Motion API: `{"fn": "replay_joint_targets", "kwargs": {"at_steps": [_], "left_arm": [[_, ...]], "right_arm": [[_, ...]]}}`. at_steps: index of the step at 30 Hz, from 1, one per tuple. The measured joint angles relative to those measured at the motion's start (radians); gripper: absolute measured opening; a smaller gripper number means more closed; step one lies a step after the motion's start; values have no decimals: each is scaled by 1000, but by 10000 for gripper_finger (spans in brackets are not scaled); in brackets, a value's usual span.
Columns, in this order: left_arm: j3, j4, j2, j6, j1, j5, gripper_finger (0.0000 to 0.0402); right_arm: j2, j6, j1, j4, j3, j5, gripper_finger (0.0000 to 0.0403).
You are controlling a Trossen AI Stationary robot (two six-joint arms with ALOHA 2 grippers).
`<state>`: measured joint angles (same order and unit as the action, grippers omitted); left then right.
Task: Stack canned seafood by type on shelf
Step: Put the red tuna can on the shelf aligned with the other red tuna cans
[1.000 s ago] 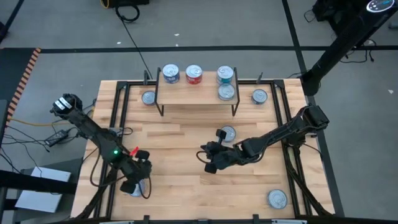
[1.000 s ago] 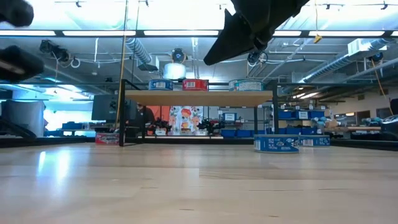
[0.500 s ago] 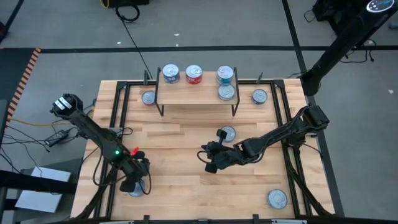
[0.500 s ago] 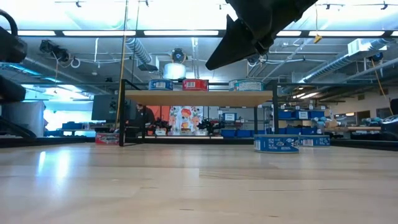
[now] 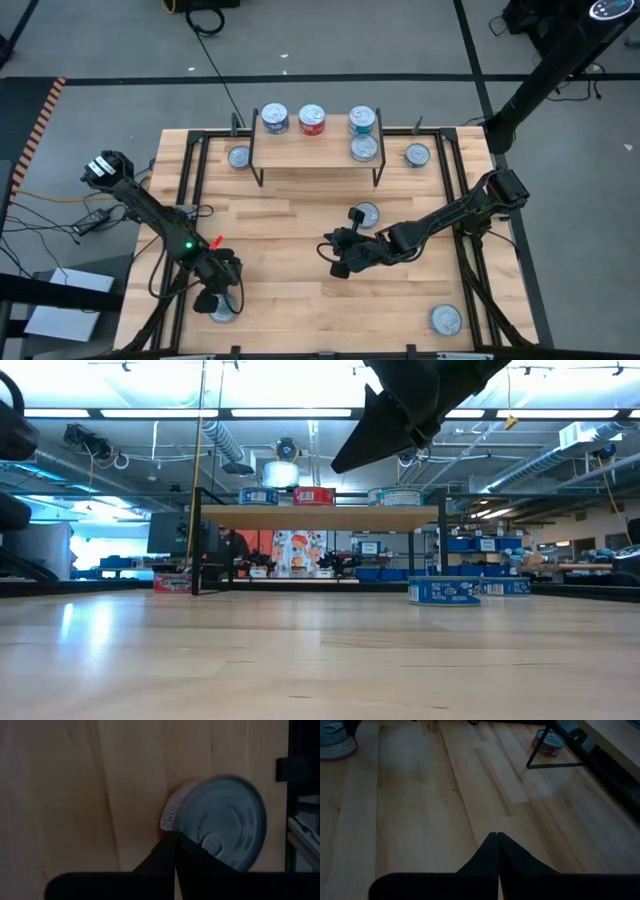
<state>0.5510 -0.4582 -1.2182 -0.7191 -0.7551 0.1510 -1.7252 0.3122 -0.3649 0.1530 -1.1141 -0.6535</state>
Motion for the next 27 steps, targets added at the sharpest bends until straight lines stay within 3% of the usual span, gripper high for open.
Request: {"fn": "replay_joint_targets", "kwargs": {"at_steps": [9, 17, 27], "left_arm": [[-2, 165, 0, -64, 34, -79, 2], [-2, 324, 0, -100, 130, -170, 1], [-1, 397, 0, 105, 246, -248, 1]], "right_arm": [[0, 6, -2, 34, 0, 43, 5], [0, 7, -7, 37, 0, 45, 5], [0, 37, -42, 36, 0, 47, 9]]}}
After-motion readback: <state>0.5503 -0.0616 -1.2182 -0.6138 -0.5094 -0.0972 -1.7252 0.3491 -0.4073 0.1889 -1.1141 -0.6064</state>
